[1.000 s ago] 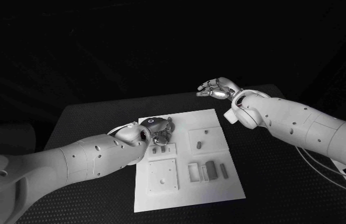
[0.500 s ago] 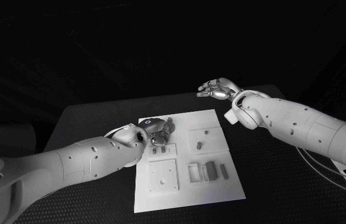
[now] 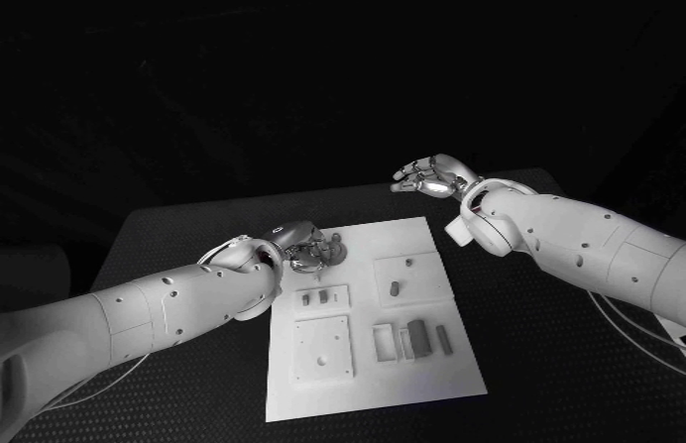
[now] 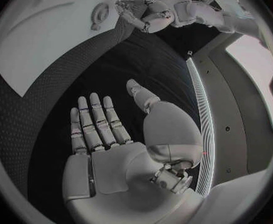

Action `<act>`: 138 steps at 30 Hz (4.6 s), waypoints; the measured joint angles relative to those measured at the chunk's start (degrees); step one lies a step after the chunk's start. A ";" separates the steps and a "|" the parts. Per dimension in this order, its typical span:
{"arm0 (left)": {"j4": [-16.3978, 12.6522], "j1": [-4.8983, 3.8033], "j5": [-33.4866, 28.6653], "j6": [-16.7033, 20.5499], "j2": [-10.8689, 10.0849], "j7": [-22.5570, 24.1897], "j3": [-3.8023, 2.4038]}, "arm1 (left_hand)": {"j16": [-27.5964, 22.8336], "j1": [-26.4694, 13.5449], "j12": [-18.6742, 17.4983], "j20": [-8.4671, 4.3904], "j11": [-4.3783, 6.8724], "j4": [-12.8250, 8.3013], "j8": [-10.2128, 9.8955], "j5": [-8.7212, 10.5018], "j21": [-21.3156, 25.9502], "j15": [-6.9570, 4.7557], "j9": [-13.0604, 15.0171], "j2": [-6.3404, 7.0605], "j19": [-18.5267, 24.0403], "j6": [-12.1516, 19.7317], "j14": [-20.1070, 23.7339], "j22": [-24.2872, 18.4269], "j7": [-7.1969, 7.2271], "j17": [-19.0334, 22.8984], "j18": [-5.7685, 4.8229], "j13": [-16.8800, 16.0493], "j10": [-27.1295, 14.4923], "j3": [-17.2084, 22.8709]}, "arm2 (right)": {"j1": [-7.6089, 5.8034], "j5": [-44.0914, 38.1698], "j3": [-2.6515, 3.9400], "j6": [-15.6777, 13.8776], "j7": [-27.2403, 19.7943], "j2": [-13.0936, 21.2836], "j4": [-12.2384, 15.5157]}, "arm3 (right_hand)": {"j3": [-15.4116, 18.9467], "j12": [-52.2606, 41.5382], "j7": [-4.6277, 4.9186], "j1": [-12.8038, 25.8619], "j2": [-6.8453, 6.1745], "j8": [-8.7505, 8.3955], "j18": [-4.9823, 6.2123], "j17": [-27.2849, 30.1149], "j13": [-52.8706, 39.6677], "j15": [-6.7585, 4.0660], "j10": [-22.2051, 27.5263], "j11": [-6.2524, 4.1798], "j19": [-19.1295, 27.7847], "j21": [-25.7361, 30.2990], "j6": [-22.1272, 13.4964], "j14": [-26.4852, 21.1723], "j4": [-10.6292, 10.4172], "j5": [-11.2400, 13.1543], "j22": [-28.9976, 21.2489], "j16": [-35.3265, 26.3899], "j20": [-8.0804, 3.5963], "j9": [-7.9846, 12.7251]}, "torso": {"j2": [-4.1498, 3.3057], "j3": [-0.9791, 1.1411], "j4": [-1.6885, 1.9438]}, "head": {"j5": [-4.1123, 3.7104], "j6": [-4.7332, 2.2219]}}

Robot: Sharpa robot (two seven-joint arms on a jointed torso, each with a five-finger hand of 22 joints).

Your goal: Assemble the parts on the task board

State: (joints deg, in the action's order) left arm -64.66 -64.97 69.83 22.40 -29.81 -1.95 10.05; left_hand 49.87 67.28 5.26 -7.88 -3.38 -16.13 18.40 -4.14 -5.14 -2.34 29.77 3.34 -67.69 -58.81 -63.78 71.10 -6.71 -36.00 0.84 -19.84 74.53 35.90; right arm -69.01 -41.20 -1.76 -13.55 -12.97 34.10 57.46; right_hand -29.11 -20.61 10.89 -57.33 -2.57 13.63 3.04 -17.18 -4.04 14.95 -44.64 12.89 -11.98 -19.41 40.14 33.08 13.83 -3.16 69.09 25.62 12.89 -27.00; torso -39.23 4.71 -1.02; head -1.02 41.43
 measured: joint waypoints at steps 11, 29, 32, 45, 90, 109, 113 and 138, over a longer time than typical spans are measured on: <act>-1.78 -1.27 -3.17 -2.75 -2.32 0.02 -0.43 | 0.00 -0.35 -0.27 0.01 -0.18 0.16 -0.15 0.00 0.00 0.00 0.00 -0.35 0.00 0.19 0.00 0.13 -0.02 0.26 -0.01 0.15 0.18 -0.16 | 0.00 0.00 -0.01 0.00 0.01 0.26 0.05 | 0.00 0.00 0.00 0.00 0.00 0.20 0.00 0.00 0.00 0.00 0.00 0.00 0.00 0.04 0.00 0.00 0.00 0.00 0.05 0.00 0.00 0.00 | 0.02 -0.02 0.02 | 0.24 -0.08; -3.09 -1.22 -1.32 -6.07 -4.20 -0.96 -0.14 | 0.00 -0.48 -0.48 0.02 -0.18 0.15 -0.05 0.21 0.00 0.00 -0.05 -0.46 0.00 0.53 0.00 0.18 0.05 0.33 -0.01 0.18 0.18 -0.16 | 0.00 0.00 0.00 0.00 0.03 0.45 0.06 | 0.16 0.00 0.00 0.00 0.00 0.20 0.00 -0.04 -0.01 0.00 0.00 0.00 0.00 0.21 0.00 0.00 -0.16 0.00 0.10 0.00 0.00 0.04 | -0.03 -0.04 0.04 | 0.32 0.10; -3.16 -1.21 -0.84 -6.22 -4.14 -0.99 -0.07 | 0.00 -0.48 -0.48 0.03 -0.18 0.15 -0.06 0.21 0.00 0.00 -0.05 -0.46 0.00 0.44 0.00 0.18 0.10 0.38 0.00 0.18 0.18 -0.16 | 0.00 0.00 -0.02 0.00 0.03 0.45 0.07 | 0.16 0.00 0.00 0.00 0.00 0.20 0.00 -0.04 -0.01 0.00 0.00 0.00 0.00 0.21 0.00 0.00 -0.16 0.00 0.09 0.00 0.00 0.04 | -0.04 -0.04 0.01 | 0.35 0.14; -2.92 -1.07 0.67 -7.14 -3.65 -1.11 0.80 | 0.00 -0.45 -0.48 0.04 -0.18 0.07 -0.33 0.22 0.22 0.00 -0.03 -0.42 0.00 0.25 0.00 0.22 0.06 0.45 0.00 0.22 0.17 -0.23 | 0.00 0.00 0.00 0.00 0.03 0.46 0.08 | 0.16 0.00 0.00 0.00 0.00 0.20 0.00 -0.09 -0.02 0.00 0.00 0.00 0.00 0.21 0.00 0.00 -0.16 0.00 0.15 0.00 0.00 0.09 | -0.04 0.00 -0.06 | 0.40 0.24; -1.35 -0.48 3.87 -7.65 -2.09 -1.32 1.57 | -0.01 -0.39 -1.34 0.14 -0.10 -0.01 -0.41 0.16 0.44 0.09 -0.03 -0.10 -0.07 0.62 -0.09 0.50 0.00 0.76 0.00 0.45 0.10 -0.32 | 0.00 0.00 0.00 0.04 0.01 0.40 0.14 | 0.16 0.00 0.00 0.00 0.00 0.20 0.00 -0.11 -0.03 0.00 0.00 0.00 0.00 0.21 0.00 0.00 -0.16 0.00 0.25 -0.23 0.00 0.19 | -0.05 0.03 -0.07 | 0.28 0.41; -1.47 -0.33 4.33 -7.09 -2.55 -1.30 1.72 | 0.22 -0.25 -1.14 0.23 -0.09 -0.01 -0.03 0.15 0.44 0.10 0.02 -0.43 0.01 0.38 -0.09 0.64 0.19 0.88 0.00 0.41 0.09 -0.32 | 0.00 0.00 -0.01 0.08 0.02 0.42 0.11 | 0.16 0.00 0.00 0.00 0.00 0.20 0.00 -0.16 -0.03 0.00 0.00 0.00 0.00 0.44 0.00 0.00 -0.16 0.00 0.31 -0.23 0.00 0.24 | -0.05 -0.04 -0.03 | 0.35 0.50; -1.45 -0.32 4.30 -7.08 -2.51 -1.30 1.72 | 0.22 -0.25 -1.14 0.23 -0.10 -0.01 -0.04 0.16 0.44 0.09 0.02 -0.42 0.01 0.38 -0.09 0.70 0.18 0.97 0.00 0.41 0.09 -0.32 | 0.00 0.00 -0.01 0.10 0.02 0.42 0.11 | 0.16 0.00 0.00 0.00 0.00 0.20 0.00 -0.16 -0.03 0.15 0.00 0.00 0.00 0.44 0.00 -0.16 -0.16 0.00 0.31 -0.23 0.00 0.24 | -0.05 -0.04 -0.03 | 0.35 0.52; -1.42 -0.03 4.11 -6.82 -2.79 -1.79 1.95 | 0.35 0.49 -1.15 0.77 -1.31 -0.27 -3.32 0.11 0.88 0.94 -1.58 2.32 1.02 6.71 1.77 1.16 -2.88 1.53 0.00 0.89 -1.54 -1.16 | 0.00 0.00 -0.01 0.19 0.03 0.54 0.06 | 0.16 0.00 0.00 0.00 0.00 0.39 0.00 -0.20 -0.03 0.14 0.00 0.00 0.00 0.44 0.00 -0.14 -0.16 0.00 0.41 -0.23 0.00 0.28 | -0.03 0.02 -0.05 | 0.30 0.47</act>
State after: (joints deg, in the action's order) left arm -66.07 -65.00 73.94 15.58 -32.60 -3.74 12.00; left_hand 50.22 67.77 4.12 -7.11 -4.68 -16.39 15.08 -4.03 -4.26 -1.40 28.19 5.66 -66.67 -52.10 -62.01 72.26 -9.59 -34.48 0.84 -18.95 72.99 34.74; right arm -69.01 -41.19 -1.77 -13.37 -12.94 34.64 57.52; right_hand -28.95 -20.61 10.89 -57.33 -2.57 14.03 3.05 -17.38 -4.07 15.09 -44.64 12.89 -11.98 -18.97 40.14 32.93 13.67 -3.16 69.50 25.39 12.89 -26.71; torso -39.26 4.72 -1.08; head -0.72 41.91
